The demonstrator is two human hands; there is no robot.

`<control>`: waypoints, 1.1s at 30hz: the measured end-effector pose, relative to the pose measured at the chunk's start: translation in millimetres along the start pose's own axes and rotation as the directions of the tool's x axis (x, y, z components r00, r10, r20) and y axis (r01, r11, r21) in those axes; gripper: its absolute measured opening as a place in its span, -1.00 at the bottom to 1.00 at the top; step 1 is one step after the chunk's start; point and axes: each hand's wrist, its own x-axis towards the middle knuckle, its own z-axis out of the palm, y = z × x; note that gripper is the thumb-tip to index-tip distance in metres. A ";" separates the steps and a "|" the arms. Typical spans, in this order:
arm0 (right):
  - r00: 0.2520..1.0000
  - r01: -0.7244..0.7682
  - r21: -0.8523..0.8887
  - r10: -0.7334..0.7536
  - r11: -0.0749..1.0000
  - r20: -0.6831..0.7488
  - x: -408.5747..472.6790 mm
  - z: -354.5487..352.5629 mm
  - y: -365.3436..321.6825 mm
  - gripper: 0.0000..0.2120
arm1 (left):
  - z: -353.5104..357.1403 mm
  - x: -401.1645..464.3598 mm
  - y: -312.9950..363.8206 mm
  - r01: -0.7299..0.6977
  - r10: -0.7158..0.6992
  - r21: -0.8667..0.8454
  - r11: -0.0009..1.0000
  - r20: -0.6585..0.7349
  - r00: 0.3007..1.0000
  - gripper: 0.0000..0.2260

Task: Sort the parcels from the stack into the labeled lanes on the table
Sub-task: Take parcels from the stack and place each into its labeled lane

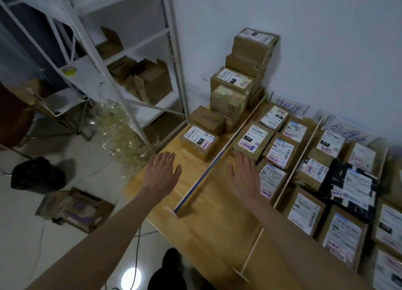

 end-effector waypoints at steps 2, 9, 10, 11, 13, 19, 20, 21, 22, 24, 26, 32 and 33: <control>1.000 -0.027 -0.030 0.027 0.999 -0.001 15.6 6.4 -3.1 -0.57 | 6.6 25.5 -4.9 -0.007 0.007 -0.008 1.000 0.025 1.000 -0.50; 0.993 -0.116 -0.078 0.116 0.990 0.003 70.4 40.0 -28.3 -0.61 | 38.6 116.9 -21.4 -0.111 0.113 -0.028 0.993 0.076 0.991 -0.52; 0.991 -0.131 -0.100 0.133 0.986 0.016 79.0 46.1 -33.9 -0.60 | 44.0 128.7 -23.9 -0.131 0.133 -0.030 0.991 0.086 0.987 -0.52; 0.988 -0.147 -0.117 0.152 0.982 0.033 86.4 50.5 -38.8 -0.58 | 47.9 137.5 -25.1 -0.145 0.147 -0.034 0.989 0.096 0.984 -0.51; 0.978 -0.191 -0.126 0.201 0.973 0.064 106.1 61.8 -48.4 -0.57 | 58.3 158.0 -29.0 -0.189 0.193 -0.047 0.981 0.123 0.973 -0.51; 0.944 -0.278 -0.113 0.294 0.954 0.152 162.1 89.3 -64.3 -0.61 | 82.9 185.8 -42.4 -0.327 0.339 -0.099 0.940 0.152 0.928 -0.49; 0.932 -0.300 -0.105 0.314 0.948 0.181 168.0 92.2 -66.4 -0.62 | 84.7 185.7 -46.5 -0.345 0.357 -0.096 0.934 0.156 0.921 -0.48; 0.922 -0.317 -0.103 0.332 0.943 0.201 171.9 94.8 -68.5 -0.63 | 86.1 185.7 -51.1 -0.369 0.379 -0.090 0.925 0.156 0.912 -0.47; 0.913 -0.333 -0.107 0.349 0.937 0.212 173.3 97.0 -70.8 -0.63 | 87.1 186.5 -56.1 -0.391 0.400 -0.088 0.916 0.155 0.903 -0.46; 0.891 -0.374 -0.120 0.392 0.920 0.228 169.7 100.8 -76.7 -0.60 | 87.4 192.6 -64.9 -0.427 0.440 -0.112 0.897 0.145 0.886 -0.47; 0.860 -0.409 -0.149 0.435 0.900 0.267 158.1 107.2 -86.2 -0.56 | 85.9 201.9 -73.9 -0.426 0.455 -0.206 0.881 0.121 0.882 -0.51; 0.818 -0.433 -0.194 0.474 0.880 0.326 121.7 132.4 -124.4 -0.54 | 90.3 208.7 -86.7 -0.018 0.206 -0.591 0.806 0.251 0.946 -0.42; 0.814 -0.439 -0.183 0.476 0.880 0.333 119.5 136.2 -129.6 -0.54 | 94.0 208.5 -86.1 0.073 0.169 -0.590 0.804 0.345 0.923 -0.37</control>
